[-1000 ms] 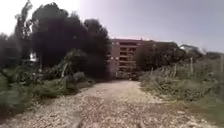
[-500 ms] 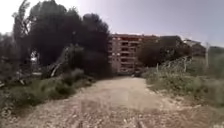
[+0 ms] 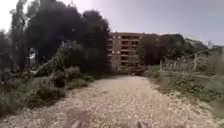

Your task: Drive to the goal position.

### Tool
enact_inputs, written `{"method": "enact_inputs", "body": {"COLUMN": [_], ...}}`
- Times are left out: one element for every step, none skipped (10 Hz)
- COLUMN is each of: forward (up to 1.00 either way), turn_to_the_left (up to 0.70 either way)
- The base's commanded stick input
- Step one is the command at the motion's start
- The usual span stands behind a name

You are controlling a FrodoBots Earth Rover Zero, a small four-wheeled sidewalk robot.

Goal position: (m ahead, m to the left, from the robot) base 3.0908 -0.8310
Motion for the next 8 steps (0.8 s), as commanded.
{"method": "enact_inputs", "body": {"forward": [1.0, 1.0, 1.0, 1.0, 1.0, 1.0, 1.0, 1.0], "turn_to_the_left": [0.01, 0.01, 0.01, 0.01, -0.13, -0.29, -0.35, -0.37]}}
